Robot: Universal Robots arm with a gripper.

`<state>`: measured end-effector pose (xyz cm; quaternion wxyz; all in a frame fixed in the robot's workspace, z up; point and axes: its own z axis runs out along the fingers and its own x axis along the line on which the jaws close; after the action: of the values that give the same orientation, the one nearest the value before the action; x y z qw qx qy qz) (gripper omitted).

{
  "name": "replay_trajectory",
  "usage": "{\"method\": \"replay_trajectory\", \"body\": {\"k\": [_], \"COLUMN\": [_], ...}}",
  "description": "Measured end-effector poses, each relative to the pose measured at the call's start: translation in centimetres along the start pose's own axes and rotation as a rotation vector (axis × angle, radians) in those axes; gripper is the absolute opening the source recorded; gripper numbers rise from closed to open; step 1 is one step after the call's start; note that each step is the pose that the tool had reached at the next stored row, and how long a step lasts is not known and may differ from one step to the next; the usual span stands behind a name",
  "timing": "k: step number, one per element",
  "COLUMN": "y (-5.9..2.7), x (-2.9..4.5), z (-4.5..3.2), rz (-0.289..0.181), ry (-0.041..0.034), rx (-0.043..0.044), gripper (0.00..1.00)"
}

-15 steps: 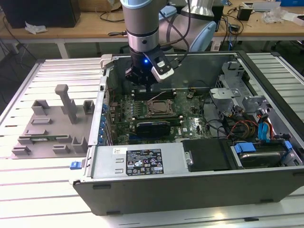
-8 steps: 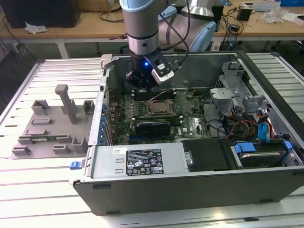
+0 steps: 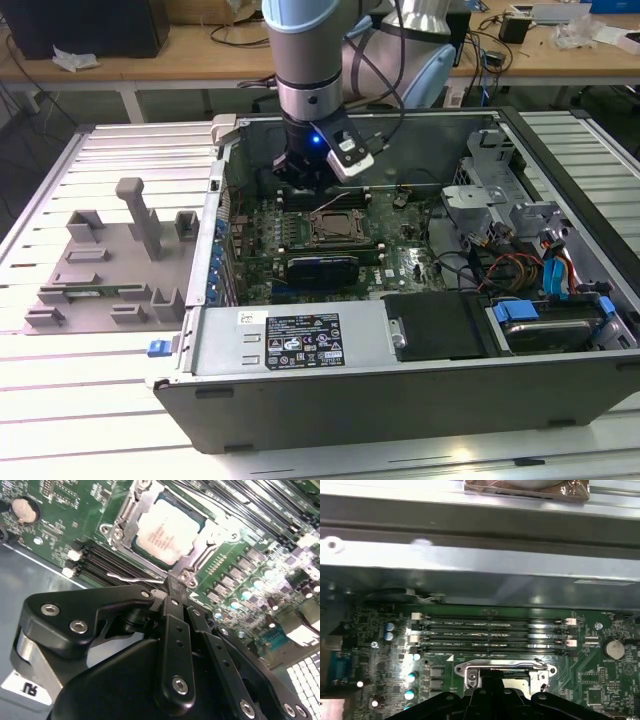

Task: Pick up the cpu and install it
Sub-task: 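Install the first cpu locking lever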

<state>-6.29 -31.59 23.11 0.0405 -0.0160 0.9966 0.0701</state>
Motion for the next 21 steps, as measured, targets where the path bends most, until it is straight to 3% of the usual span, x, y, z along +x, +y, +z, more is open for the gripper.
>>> {"method": "replay_trajectory", "body": {"k": [10,13,18,21], "y": [0.99,1.23,1.68,1.66], "x": [-1.39,-2.11,-2.16,-2.03], "z": [0.54,0.83,1.28,1.55], "rz": [0.0,0.0,0.0,-0.001], "ry": [0.0,0.0001,-0.0009,-0.0082], "rx": [0.0003,0.0008,0.0017,0.0028], "gripper": [0.11,0.11,0.11,0.11]}}
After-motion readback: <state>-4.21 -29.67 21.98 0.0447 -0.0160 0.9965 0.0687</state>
